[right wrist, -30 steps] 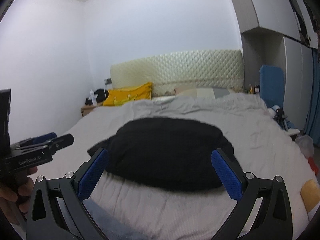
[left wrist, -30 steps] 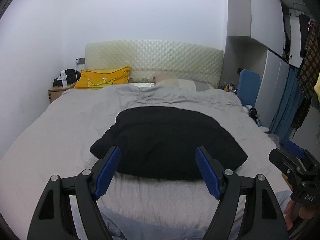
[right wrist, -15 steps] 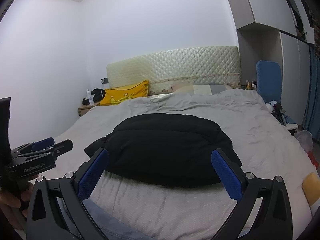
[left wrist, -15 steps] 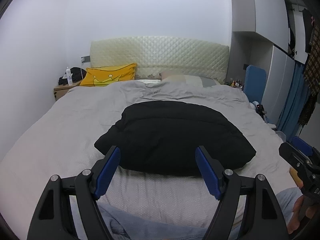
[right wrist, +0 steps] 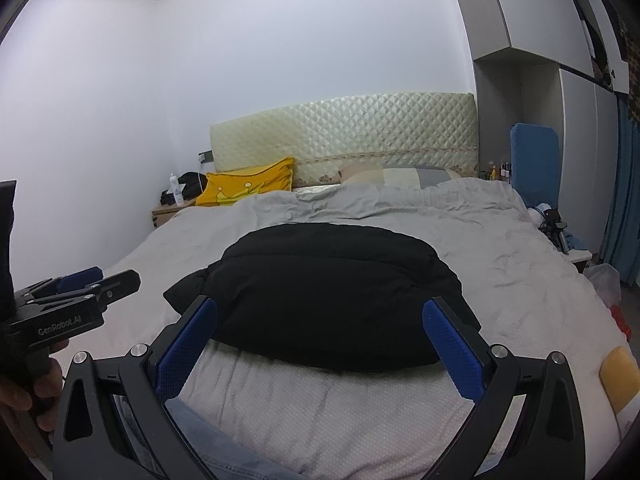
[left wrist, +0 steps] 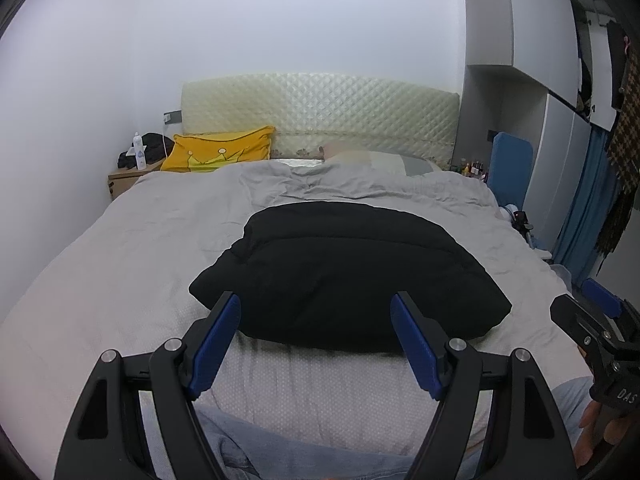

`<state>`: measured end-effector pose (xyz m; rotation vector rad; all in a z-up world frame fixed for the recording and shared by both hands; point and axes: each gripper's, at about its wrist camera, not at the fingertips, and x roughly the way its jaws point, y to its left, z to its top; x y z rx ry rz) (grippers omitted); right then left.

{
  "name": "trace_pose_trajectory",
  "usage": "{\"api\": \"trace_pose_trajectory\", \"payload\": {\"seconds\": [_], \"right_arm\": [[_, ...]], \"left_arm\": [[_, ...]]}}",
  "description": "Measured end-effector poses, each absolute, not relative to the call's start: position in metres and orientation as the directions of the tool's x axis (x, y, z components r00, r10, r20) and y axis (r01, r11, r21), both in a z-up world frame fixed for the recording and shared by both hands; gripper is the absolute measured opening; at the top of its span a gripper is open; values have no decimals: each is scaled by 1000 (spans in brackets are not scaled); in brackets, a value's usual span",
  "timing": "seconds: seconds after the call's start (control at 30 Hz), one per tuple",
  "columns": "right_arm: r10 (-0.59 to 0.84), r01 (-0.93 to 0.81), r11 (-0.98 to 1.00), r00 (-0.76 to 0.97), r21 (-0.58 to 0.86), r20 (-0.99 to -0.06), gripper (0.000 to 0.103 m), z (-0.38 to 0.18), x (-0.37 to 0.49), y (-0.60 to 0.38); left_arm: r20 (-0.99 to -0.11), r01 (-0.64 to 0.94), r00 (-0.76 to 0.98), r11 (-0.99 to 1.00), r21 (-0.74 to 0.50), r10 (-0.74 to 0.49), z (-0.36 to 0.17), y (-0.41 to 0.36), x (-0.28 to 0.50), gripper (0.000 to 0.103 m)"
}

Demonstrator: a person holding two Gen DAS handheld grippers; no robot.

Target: Fold large clothes

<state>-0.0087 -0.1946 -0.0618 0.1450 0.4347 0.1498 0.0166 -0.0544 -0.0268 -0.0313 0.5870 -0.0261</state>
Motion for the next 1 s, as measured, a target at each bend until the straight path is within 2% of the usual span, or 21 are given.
{"api": "trace_pose_trajectory", "payload": {"seconds": [1.0], "right_arm": [[135, -83, 986, 902, 142, -411, 103, -58, -15, -190]], "left_arm": [[-552, 12, 834, 999, -37, -30, -24, -54, 15, 78]]}}
